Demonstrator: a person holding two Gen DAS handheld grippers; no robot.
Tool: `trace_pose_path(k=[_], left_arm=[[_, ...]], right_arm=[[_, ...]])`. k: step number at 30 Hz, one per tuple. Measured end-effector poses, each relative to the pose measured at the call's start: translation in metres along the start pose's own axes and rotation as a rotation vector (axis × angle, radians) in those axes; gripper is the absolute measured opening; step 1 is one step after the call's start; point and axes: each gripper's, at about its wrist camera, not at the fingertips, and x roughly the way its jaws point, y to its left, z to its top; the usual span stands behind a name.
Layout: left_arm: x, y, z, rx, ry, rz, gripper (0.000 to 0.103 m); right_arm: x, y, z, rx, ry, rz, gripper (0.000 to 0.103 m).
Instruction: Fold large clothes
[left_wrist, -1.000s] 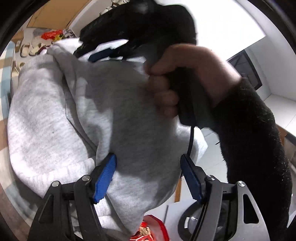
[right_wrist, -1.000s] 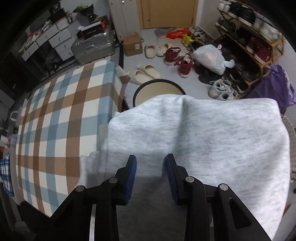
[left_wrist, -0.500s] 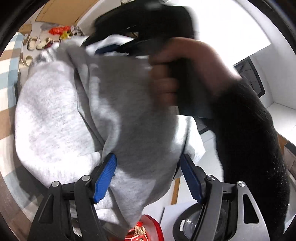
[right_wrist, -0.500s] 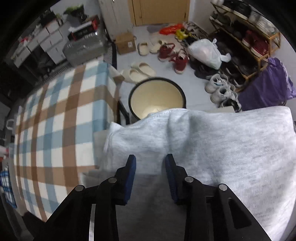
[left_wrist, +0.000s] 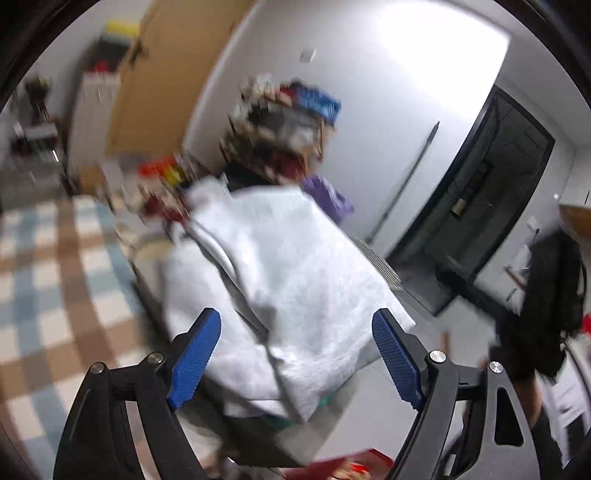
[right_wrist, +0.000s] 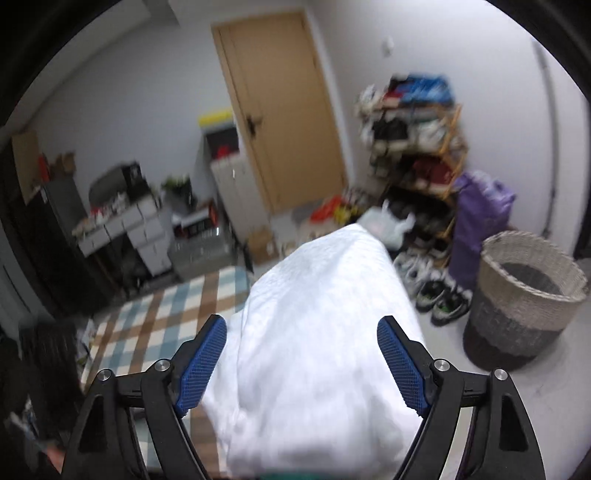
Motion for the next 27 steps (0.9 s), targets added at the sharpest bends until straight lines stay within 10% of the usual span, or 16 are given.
trace_pose_path(k=[7, 14, 27], left_arm=[[-0.061, -0.029, -0.04, 0.142, -0.189, 0.159, 0.102], [-0.082, -0.059, -0.07, 0.285, -0.276, 0.288, 0.102], [-0.091, -0.069, -0.092, 0.307, -0.277, 0.342, 0.102]], right_arm=[[-0.09, 0.048, -0.072, -0.044, -0.235, -0.049, 0.103], [-0.164, 0.09, -0.106, -0.115, -0.427, -0.14, 0.103], [-0.198, 0.1, -0.144, -0.05, -0.51, -0.139, 0.103]])
